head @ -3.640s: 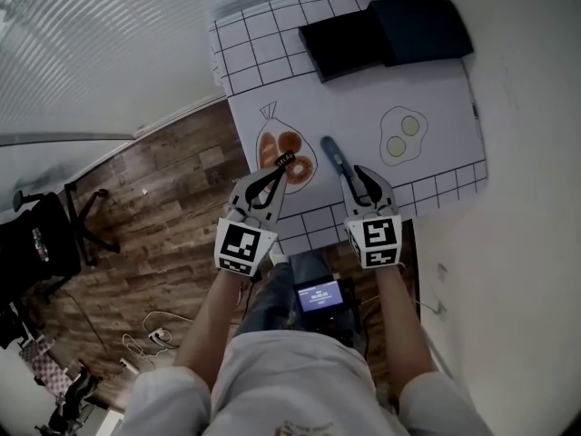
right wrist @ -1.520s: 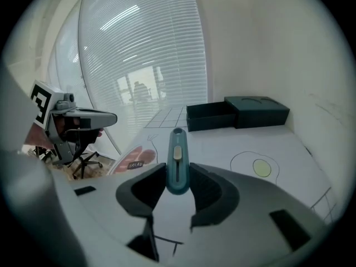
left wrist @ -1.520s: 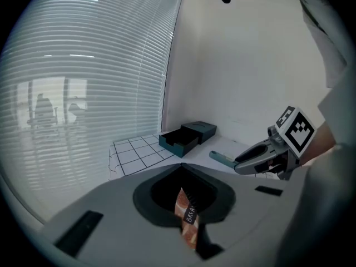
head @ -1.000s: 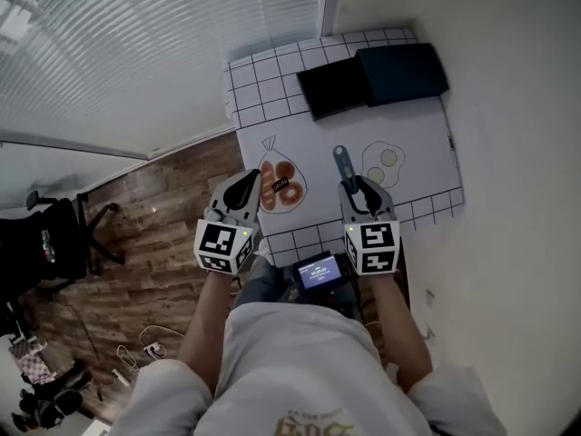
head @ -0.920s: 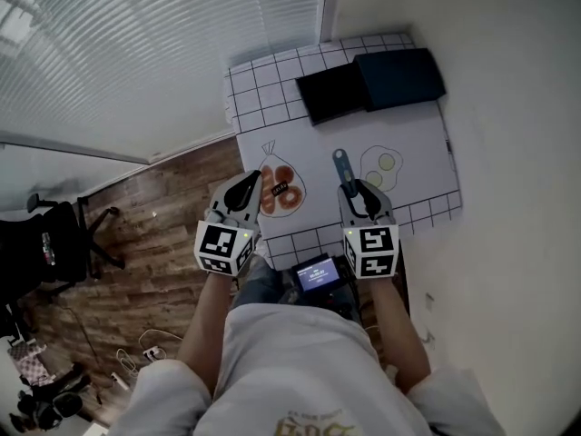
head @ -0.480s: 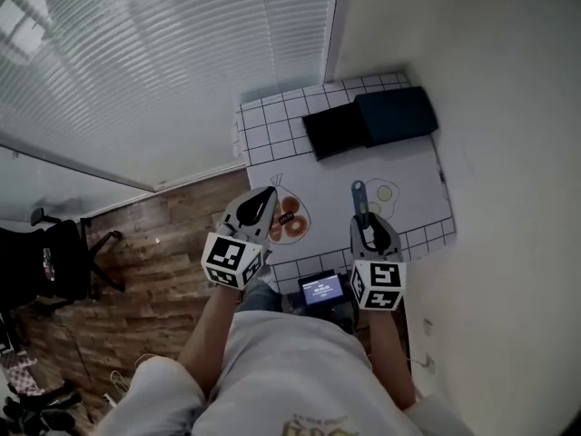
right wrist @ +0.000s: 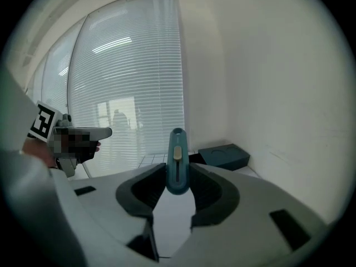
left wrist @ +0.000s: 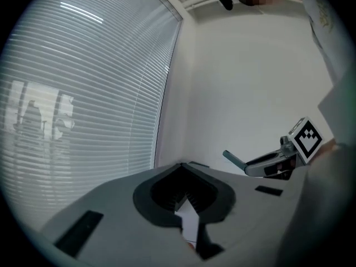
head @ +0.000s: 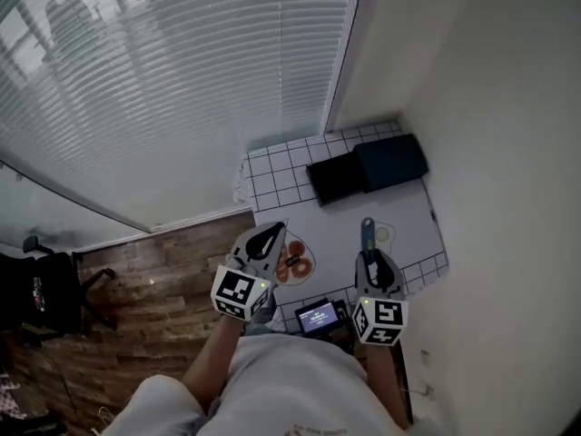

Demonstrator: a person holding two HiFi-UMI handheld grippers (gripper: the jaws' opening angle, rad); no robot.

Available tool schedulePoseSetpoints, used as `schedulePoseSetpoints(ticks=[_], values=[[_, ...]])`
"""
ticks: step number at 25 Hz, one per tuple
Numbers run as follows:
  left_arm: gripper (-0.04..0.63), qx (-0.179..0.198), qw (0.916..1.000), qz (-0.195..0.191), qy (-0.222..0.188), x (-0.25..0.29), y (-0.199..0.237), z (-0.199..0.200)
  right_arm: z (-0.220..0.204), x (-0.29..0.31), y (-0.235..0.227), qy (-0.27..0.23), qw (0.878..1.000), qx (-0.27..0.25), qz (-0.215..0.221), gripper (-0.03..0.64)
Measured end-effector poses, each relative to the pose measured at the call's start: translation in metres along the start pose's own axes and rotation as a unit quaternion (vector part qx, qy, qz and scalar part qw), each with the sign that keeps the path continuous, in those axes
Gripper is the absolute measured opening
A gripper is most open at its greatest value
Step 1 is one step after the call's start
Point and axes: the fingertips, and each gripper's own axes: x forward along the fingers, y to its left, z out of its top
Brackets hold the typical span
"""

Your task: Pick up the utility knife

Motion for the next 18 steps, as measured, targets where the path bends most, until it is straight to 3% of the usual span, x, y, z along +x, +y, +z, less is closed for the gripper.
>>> schedulePoseSetpoints(ticks=[18], values=[[0.008,0.021,0.999,-0.013,-0.038,-0.004,0.004,0.039,0.054,-0.001,0.019,-0.066,0.998,0.007,-0.003,0.14]])
